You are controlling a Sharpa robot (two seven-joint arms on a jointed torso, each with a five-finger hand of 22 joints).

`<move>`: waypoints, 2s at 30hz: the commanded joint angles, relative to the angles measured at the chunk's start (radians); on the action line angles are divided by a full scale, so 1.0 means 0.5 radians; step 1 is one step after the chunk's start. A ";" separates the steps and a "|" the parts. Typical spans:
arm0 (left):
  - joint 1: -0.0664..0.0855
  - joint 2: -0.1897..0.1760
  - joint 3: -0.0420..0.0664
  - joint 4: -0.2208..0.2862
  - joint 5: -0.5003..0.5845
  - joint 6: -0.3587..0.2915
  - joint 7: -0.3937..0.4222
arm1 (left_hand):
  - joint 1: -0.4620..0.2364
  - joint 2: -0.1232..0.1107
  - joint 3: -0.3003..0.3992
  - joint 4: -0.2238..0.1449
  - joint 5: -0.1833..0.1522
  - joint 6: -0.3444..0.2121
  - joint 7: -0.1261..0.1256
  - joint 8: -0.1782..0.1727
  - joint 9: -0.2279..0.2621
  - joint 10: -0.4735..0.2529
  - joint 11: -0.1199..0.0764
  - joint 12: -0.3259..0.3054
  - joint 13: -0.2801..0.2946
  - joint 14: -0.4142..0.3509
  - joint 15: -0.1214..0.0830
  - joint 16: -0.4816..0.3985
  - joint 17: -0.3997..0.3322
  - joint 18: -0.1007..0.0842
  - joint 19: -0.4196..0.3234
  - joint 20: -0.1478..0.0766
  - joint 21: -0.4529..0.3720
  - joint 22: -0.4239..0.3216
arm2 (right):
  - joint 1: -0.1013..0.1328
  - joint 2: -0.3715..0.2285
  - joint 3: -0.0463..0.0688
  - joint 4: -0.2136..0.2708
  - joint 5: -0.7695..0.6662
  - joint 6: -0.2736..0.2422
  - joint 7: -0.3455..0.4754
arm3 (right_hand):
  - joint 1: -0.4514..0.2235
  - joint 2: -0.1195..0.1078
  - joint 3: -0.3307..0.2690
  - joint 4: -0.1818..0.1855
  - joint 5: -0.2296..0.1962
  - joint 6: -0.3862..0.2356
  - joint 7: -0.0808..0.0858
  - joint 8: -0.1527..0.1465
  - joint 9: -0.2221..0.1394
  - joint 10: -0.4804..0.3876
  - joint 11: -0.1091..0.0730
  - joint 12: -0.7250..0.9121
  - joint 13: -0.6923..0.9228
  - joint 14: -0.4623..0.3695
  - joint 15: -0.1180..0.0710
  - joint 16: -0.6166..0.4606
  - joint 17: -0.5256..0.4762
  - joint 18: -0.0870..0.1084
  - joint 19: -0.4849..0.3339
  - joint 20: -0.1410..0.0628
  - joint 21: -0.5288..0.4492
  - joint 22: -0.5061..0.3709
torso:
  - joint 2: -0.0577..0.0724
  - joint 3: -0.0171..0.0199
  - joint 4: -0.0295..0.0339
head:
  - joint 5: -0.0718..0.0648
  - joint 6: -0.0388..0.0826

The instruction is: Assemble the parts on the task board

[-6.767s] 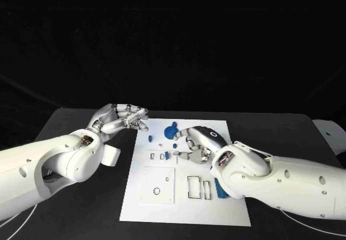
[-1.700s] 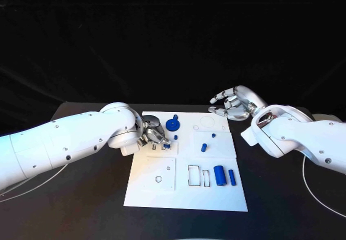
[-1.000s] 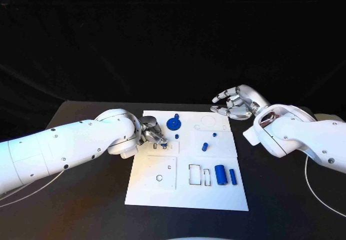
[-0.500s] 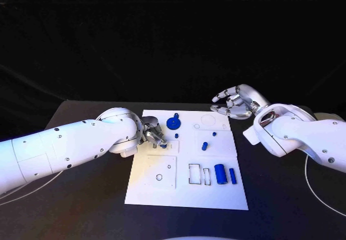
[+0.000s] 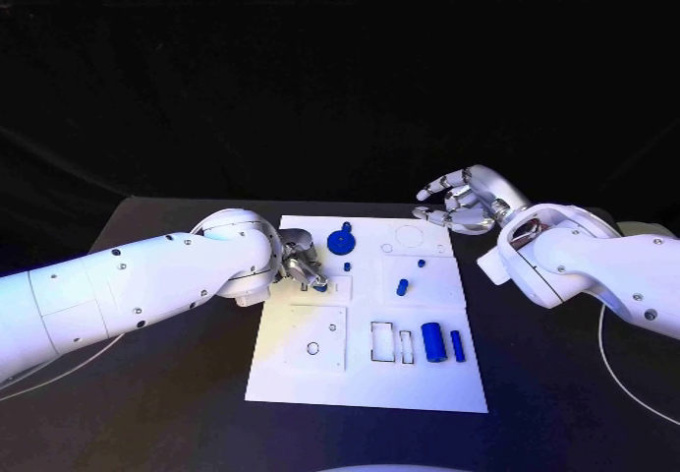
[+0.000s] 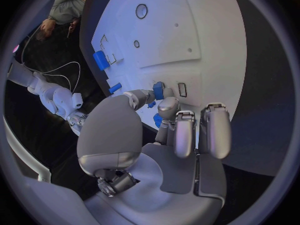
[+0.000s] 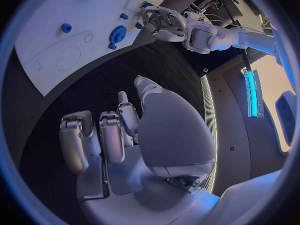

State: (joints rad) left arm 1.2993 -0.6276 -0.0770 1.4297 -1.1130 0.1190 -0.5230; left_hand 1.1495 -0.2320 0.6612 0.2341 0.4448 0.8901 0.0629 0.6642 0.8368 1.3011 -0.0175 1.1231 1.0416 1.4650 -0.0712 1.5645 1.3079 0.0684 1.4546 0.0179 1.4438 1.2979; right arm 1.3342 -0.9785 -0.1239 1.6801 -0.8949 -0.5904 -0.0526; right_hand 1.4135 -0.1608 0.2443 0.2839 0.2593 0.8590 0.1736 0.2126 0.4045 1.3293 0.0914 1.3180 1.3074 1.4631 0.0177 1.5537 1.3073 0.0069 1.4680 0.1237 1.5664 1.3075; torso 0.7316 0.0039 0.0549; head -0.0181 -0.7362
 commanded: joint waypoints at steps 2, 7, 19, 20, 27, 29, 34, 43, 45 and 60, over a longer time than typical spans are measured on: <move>-0.002 0.012 -0.003 -0.009 -0.039 0.023 -0.014 | 0.011 0.008 0.445 -0.457 0.004 0.012 -0.005 0.007 0.002 0.013 -0.001 0.007 0.001 0.212 -0.016 0.012 0.526 -0.024 0.012 -0.004 0.004 -0.003 | -0.001 0.001 0.000 0.005 -0.014 0.003 0.015 | -0.025 0.001 0.015 0.002 0.009 0.003 -0.006 0.007 0.003 0.001 -0.012 -0.008 0.054 0.191 -0.013 -0.010 0.440 -0.012 0.202 -0.017 0.002 0.522 | 0.001 -0.0006 0.001 | -0.001 0.000; -0.002 0.018 -0.003 -0.013 -0.047 0.005 -0.014 | 0.011 0.009 0.446 -0.457 0.005 0.012 -0.005 0.006 0.002 0.014 -0.001 0.008 0.002 0.212 -0.016 0.012 0.526 -0.024 0.012 -0.004 0.005 -0.002 | -0.001 0.001 0.000 0.008 -0.014 0.002 0.016 | -0.025 0.001 0.015 0.002 0.009 0.003 -0.006 0.007 0.003 0.001 -0.012 -0.008 0.054 0.191 -0.013 -0.010 0.440 -0.012 0.202 -0.017 0.002 0.522 | 0.000 -0.0008 -0.001 | 0.001 -0.003; -0.002 -0.012 0.005 0.037 -0.034 -0.036 -0.017 | 0.011 0.010 0.448 -0.458 0.023 0.017 -0.006 0.007 0.006 0.025 -0.002 0.024 0.020 0.212 -0.017 0.012 0.526 -0.023 0.010 -0.005 0.003 -0.007 | -0.004 0.003 0.000 0.005 -0.014 0.002 0.019 | -0.025 0.001 0.015 0.002 0.009 0.003 -0.006 0.007 0.003 0.001 -0.012 -0.008 0.054 0.191 -0.013 -0.010 0.440 -0.012 0.202 -0.017 0.002 0.522 | 0.002 -0.0002 -0.002 | 0.000 -0.003; -0.003 -0.018 0.007 0.045 -0.027 -0.041 -0.017 | 0.011 0.010 0.448 -0.458 0.023 0.017 -0.006 0.007 0.006 0.025 -0.002 0.024 0.020 0.212 -0.017 0.012 0.526 -0.023 0.010 -0.005 0.003 -0.007 | -0.004 0.002 0.000 0.005 -0.014 0.002 0.019 | -0.025 0.001 0.015 0.002 0.009 0.003 -0.006 0.007 0.003 0.001 -0.012 -0.008 0.054 0.191 -0.013 -0.010 0.440 -0.012 0.202 -0.017 0.002 0.522 | 0.002 -0.0007 -0.002 | -0.002 -0.003; -0.003 -0.049 0.013 0.093 0.007 -0.112 -0.013 | 0.010 0.010 0.448 -0.458 0.027 0.018 -0.007 0.007 0.007 0.026 -0.003 0.023 0.020 0.212 -0.017 0.012 0.526 -0.023 0.010 -0.005 0.003 -0.006 | -0.006 -0.001 0.000 0.006 -0.014 -0.001 0.022 | -0.025 0.001 0.015 0.002 0.009 0.003 -0.006 0.007 0.003 0.001 -0.012 -0.008 0.054 0.191 -0.013 -0.010 0.440 -0.012 0.202 -0.017 0.002 0.522 | 0.002 -0.0011 0.000 | -0.007 -0.005; -0.004 -0.057 0.014 0.109 0.012 -0.159 -0.008 | 0.010 0.009 0.448 -0.459 0.032 0.020 -0.007 0.007 0.008 0.028 -0.003 0.026 0.022 0.212 -0.018 0.012 0.526 -0.024 0.012 -0.006 0.004 -0.003 | -0.007 -0.001 0.000 0.006 -0.014 -0.002 0.023 | -0.025 0.001 0.015 0.002 0.009 0.003 -0.006 0.007 0.003 0.001 -0.012 -0.008 0.054 0.191 -0.013 -0.010 0.440 -0.012 0.202 -0.017 0.002 0.522 | 0.002 -0.0011 0.002 | -0.009 -0.008; -0.007 -0.075 0.014 0.141 0.014 -0.280 0.010 | 0.009 0.007 0.448 -0.459 0.035 0.021 -0.007 0.008 0.009 0.030 -0.004 0.028 0.025 0.212 -0.018 0.012 0.526 -0.024 0.012 -0.006 0.005 -0.003 | -0.010 -0.005 0.000 0.007 -0.014 -0.004 0.025 | -0.033 -0.002 0.024 0.001 0.008 0.002 -0.008 0.012 0.003 0.004 -0.013 -0.005 0.055 0.191 -0.014 -0.011 0.439 -0.012 0.201 -0.018 0.001 0.522 | 0.000 -0.0010 0.005 | -0.013 -0.010; -0.027 -0.083 0.013 0.161 -0.019 -0.363 0.027 | 0.008 0.005 0.447 -0.460 0.037 0.022 -0.008 0.008 0.010 0.033 -0.004 0.032 0.029 0.212 -0.018 0.012 0.526 -0.025 0.014 -0.006 0.007 0.002 | -0.014 -0.009 0.000 0.008 -0.014 -0.003 0.027 | -0.033 -0.002 0.024 0.001 0.008 0.002 -0.008 0.012 0.003 0.004 -0.013 -0.005 0.055 0.191 -0.014 -0.011 0.439 -0.012 0.201 -0.018 0.001 0.522 | -0.002 -0.0028 0.006 | -0.012 -0.013; -0.031 -0.081 0.012 0.159 -0.043 -0.361 0.026 | 0.008 0.005 0.447 -0.460 0.037 0.022 -0.008 0.008 0.010 0.033 -0.004 0.032 0.029 0.212 -0.018 0.012 0.526 -0.025 0.014 -0.006 0.007 0.002 | -0.014 -0.009 0.000 0.008 -0.014 -0.003 0.027 | -0.033 -0.002 0.024 0.001 0.008 0.002 -0.008 0.012 0.003 0.004 -0.013 -0.005 0.055 0.191 -0.014 -0.011 0.439 -0.012 0.201 -0.018 0.001 0.522 | -0.002 -0.0028 0.004 | -0.009 -0.014; -0.048 -0.037 0.002 0.085 -0.105 -0.288 0.010 | 0.008 0.004 0.446 -0.460 0.038 0.024 -0.008 0.008 0.011 0.036 -0.004 0.036 0.033 0.212 -0.019 0.012 0.526 -0.024 0.012 -0.007 0.005 -0.002 | -0.018 -0.008 0.000 0.007 -0.013 0.000 0.029 | -0.033 -0.002 0.024 0.001 0.008 0.002 -0.008 0.012 0.003 0.004 -0.013 -0.005 0.055 0.191 -0.014 -0.011 0.439 -0.012 0.201 -0.018 0.001 0.522 | 0.001 -0.0007 -0.002 | -0.005 -0.015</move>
State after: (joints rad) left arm 1.2766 -0.6497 -0.0761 1.4732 -1.1488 -0.0372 -0.5242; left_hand 1.1496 -0.2318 0.6941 0.2012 0.4600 0.8964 0.0638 0.6615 0.8412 1.3122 -0.0209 1.1382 1.0574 1.4687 -0.0747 1.5645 1.3076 0.0685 1.4545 0.0180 1.4435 1.2980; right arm 1.3263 -0.9829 -0.1240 1.6823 -0.8949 -0.5927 -0.0474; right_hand 1.4041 -0.1619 0.2527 0.2840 0.2592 0.8590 0.1736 0.2125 0.4043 1.3293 0.0915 1.3180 1.3079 1.4631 0.0177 1.5537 1.3076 0.0069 1.4643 0.1200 1.5664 1.3079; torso 0.7312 0.0029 0.0544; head -0.0206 -0.7427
